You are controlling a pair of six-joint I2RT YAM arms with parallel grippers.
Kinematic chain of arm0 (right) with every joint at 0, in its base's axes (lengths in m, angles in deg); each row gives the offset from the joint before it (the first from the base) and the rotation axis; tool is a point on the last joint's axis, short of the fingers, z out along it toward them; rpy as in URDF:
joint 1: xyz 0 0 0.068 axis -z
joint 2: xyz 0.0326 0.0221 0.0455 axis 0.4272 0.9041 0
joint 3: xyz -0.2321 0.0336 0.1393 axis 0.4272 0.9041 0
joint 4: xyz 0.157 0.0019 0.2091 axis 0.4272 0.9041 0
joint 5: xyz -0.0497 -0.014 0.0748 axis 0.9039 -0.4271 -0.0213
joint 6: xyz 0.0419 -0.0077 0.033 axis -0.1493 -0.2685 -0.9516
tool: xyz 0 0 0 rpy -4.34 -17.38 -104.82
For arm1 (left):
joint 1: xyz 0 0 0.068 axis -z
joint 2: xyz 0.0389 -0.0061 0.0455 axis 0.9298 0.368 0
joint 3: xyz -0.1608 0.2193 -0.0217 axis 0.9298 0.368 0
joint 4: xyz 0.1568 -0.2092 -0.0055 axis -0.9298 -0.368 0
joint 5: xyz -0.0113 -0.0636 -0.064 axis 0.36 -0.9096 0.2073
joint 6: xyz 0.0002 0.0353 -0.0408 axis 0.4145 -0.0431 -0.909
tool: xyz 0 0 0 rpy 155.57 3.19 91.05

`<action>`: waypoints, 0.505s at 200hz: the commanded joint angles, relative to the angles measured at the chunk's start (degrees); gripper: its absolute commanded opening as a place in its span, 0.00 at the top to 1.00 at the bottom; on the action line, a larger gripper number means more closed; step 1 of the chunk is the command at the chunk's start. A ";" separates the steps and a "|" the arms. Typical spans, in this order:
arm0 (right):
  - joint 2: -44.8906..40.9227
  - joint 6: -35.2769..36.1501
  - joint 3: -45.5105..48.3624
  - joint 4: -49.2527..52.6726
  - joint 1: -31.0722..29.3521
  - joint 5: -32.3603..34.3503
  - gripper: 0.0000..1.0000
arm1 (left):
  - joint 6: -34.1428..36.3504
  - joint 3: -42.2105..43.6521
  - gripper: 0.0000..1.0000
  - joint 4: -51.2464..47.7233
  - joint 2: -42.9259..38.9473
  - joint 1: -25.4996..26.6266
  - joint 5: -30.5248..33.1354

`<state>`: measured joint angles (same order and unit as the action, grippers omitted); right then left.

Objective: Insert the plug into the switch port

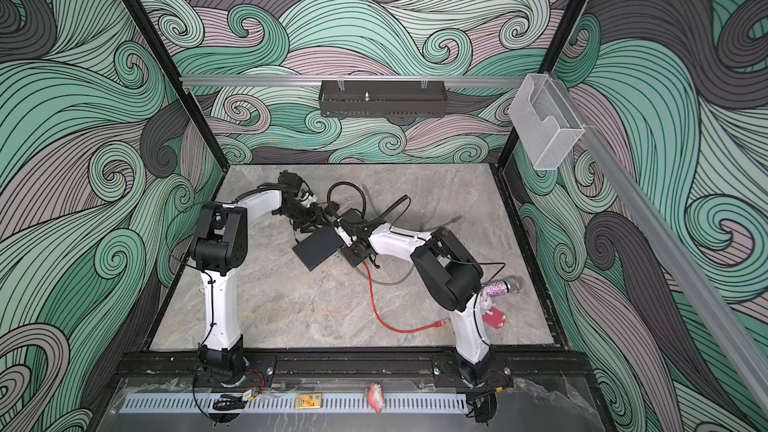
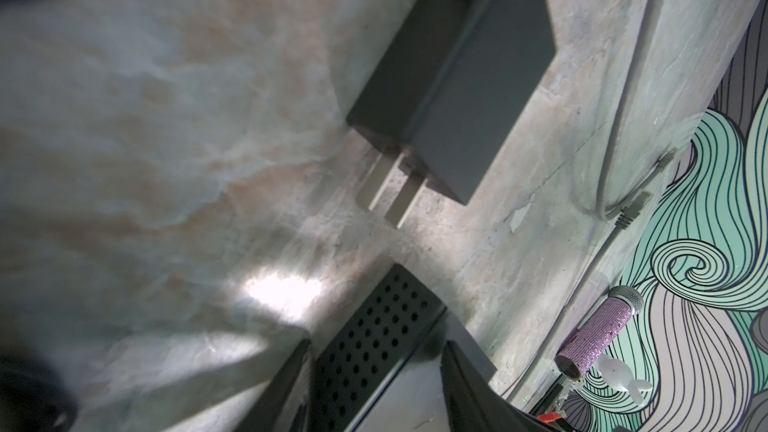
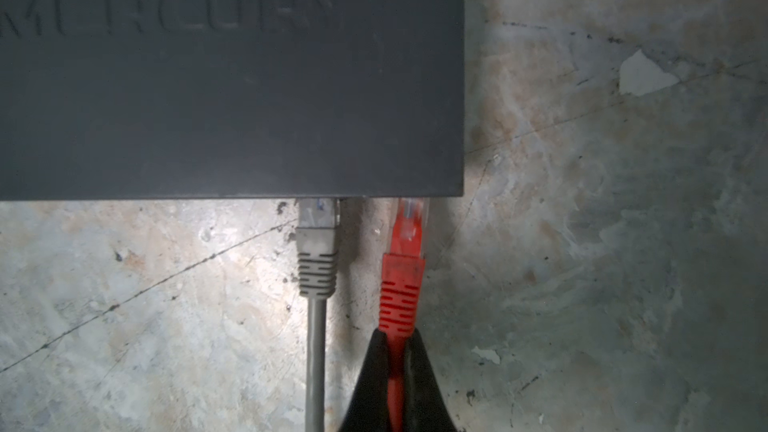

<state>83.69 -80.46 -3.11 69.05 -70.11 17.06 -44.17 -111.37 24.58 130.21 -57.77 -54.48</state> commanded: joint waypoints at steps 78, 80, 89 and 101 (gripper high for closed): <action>0.58 -1.28 0.17 -3.96 0.60 1.30 0.95 | 0.12 0.49 0.49 -1.41 1.15 0.32 -1.26; 0.74 -1.36 0.12 -3.96 0.61 1.25 0.95 | 0.11 0.49 0.49 -1.39 1.09 0.30 -1.23; 1.18 -1.54 -0.06 -4.21 0.51 0.87 0.95 | 0.27 0.49 0.49 -1.49 1.15 0.35 -1.25; 1.84 -1.72 -0.40 -4.40 0.52 0.57 0.95 | 0.31 0.46 0.49 -1.52 1.07 0.31 -1.31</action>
<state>83.69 -81.03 -2.71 67.48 -69.85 17.80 -44.17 -111.37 24.65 130.19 -57.77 -54.51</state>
